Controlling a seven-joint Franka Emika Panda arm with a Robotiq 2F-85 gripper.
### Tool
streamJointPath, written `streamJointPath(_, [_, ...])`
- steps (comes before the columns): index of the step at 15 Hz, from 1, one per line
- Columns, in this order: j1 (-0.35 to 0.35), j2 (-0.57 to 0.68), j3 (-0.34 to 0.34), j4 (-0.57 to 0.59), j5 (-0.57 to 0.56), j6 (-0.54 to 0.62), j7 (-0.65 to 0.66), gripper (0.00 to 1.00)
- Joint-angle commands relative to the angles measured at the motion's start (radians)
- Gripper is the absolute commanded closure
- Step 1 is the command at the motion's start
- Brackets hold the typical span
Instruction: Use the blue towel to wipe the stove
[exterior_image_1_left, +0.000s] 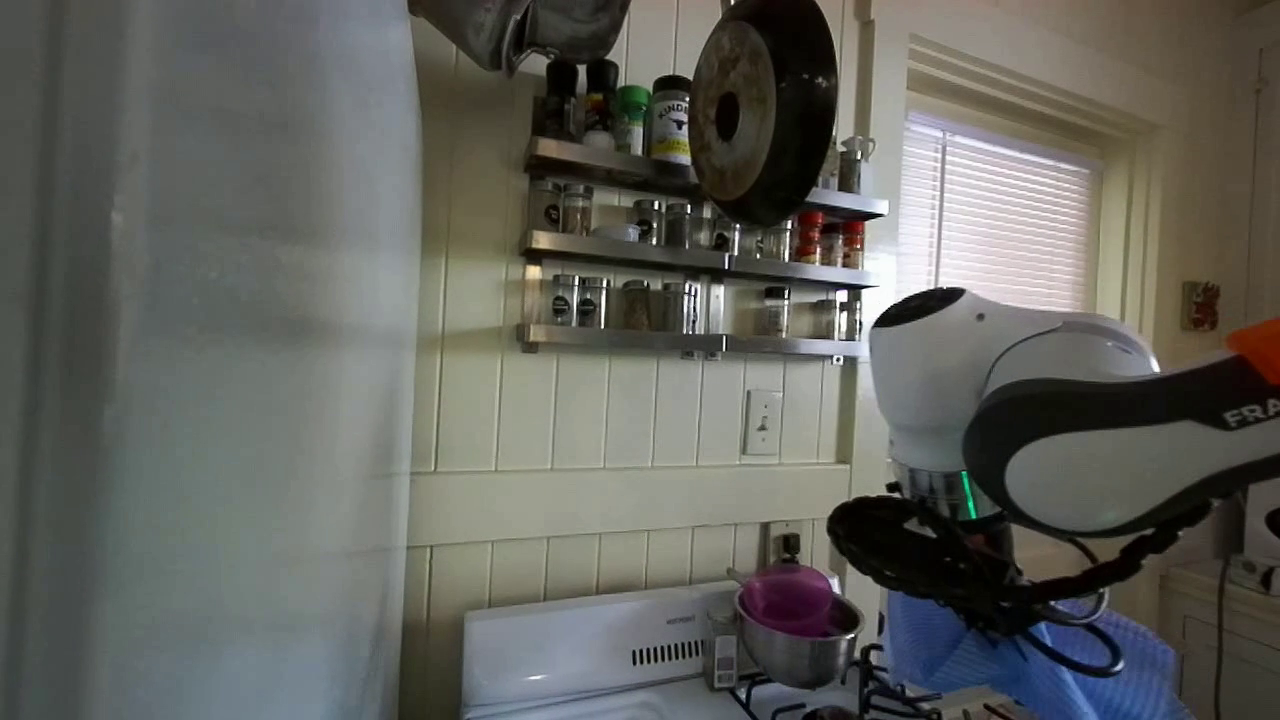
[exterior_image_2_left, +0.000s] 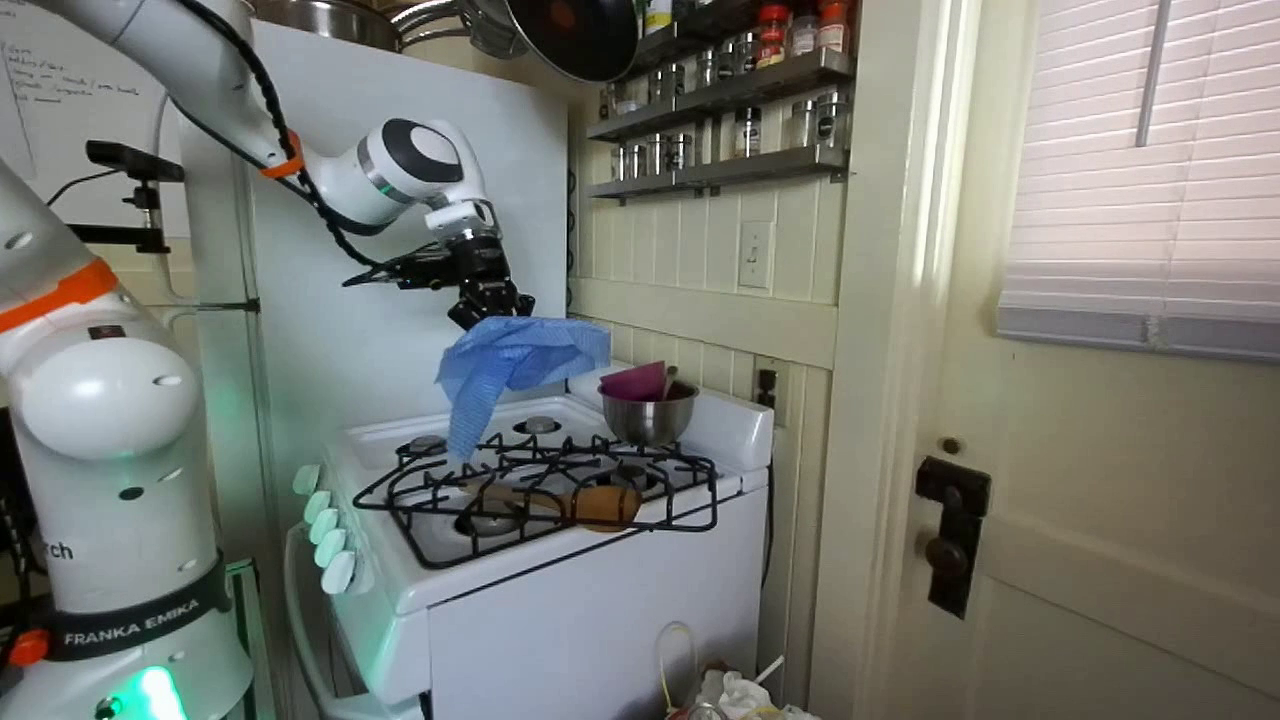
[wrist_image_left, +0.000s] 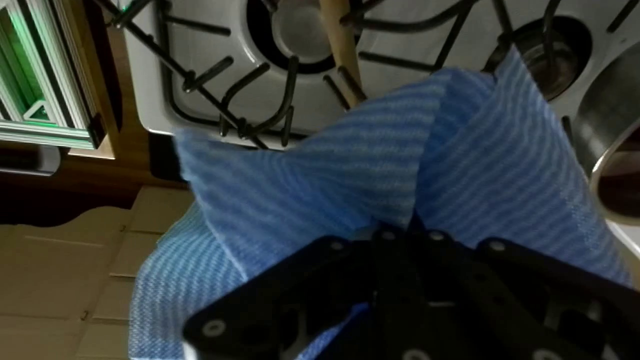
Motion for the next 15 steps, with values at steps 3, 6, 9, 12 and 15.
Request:
streamJointPath(3, [-0.115,-0.123,-0.072,-0.113,0.027,0.096,-0.139,0.99])
streamJointPath(6, [-0.171,-0.103,-0.106,-0.114,0.031,0.141,-0.199,0.99])
streamJointPath(9, [-0.186,-0.055,-0.145,-0.128,0.037,0.328,-0.327,0.99])
streamJointPath(12, [-0.196,0.005,-0.118,-0.125,0.111,0.431,-0.354,0.99])
streamJointPath(15, [-0.191,0.04,-0.089,-0.146,0.207,0.456,-0.333,0.99])
